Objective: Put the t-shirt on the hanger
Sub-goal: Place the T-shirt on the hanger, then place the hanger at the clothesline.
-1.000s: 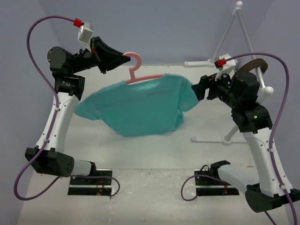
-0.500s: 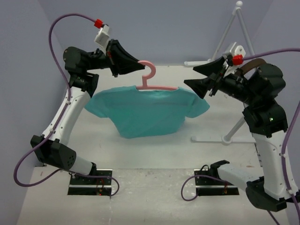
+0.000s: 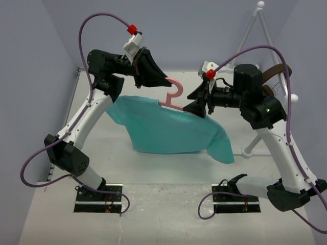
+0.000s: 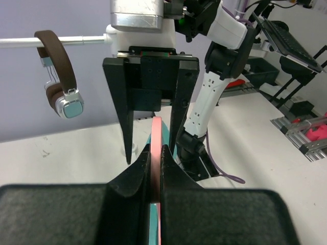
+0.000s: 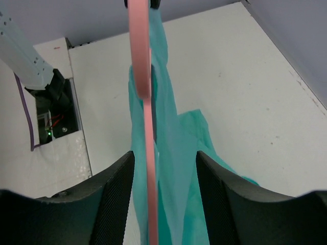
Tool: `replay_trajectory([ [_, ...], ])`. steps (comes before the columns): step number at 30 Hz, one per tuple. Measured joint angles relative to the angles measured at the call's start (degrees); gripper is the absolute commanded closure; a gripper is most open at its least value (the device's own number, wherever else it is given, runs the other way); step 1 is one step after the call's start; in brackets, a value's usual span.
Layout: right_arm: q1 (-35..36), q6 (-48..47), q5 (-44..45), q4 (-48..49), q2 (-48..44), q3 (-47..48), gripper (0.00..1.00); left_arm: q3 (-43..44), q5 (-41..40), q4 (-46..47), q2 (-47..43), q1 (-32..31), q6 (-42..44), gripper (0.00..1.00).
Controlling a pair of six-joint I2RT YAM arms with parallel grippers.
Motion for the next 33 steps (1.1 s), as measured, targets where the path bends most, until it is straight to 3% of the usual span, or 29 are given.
replay_trajectory([
  [2, 0.00, -0.51, 1.32, -0.90, -2.15, -1.60, 0.61, 0.72, 0.35, 1.62, 0.32, 0.00, -1.40, 1.00],
  [10, 0.00, -1.22, 1.38, -3.27, -5.16, -5.10, 0.67, 4.90, 0.82, 6.02, 2.09, -0.15, -5.33, 1.00],
  [13, 0.00, -1.20, 1.53, -3.59, -5.11, -6.15, 0.93, 5.71, 0.84, 7.27, 3.27, -0.40, -6.79, 1.00],
  [16, 0.00, -1.16, 1.92, -3.32, -5.22, -7.05, 1.00, 6.89, 0.97, 7.64, 4.73, -0.68, -7.88, 1.00],
  [19, 0.00, -0.02, 3.03, -1.13, -6.24, -8.92, 1.00, 8.15, 0.86, 7.54, 6.08, -0.73, -8.39, 0.77],
  [24, 0.11, 4.39, 7.24, 2.61, -10.51, -13.28, 1.00, 8.73, -3.64, 3.64, 6.44, -0.47, -5.21, 0.61],
  [26, 0.09, 6.50, 9.16, 3.36, -12.06, -14.09, 1.00, 8.44, -7.45, 1.40, 6.05, 0.39, -3.13, 0.19],
  [27, 0.09, 7.52, 10.04, 3.66, -12.70, -14.36, 1.00, 8.14, -9.44, 0.73, 5.78, 0.91, -2.33, 0.04],
  [33, 0.13, 11.42, 16.09, 3.90, -13.59, -14.62, 1.00, 5.42, -25.25, -6.90, 2.08, 2.81, 3.21, 0.00],
])
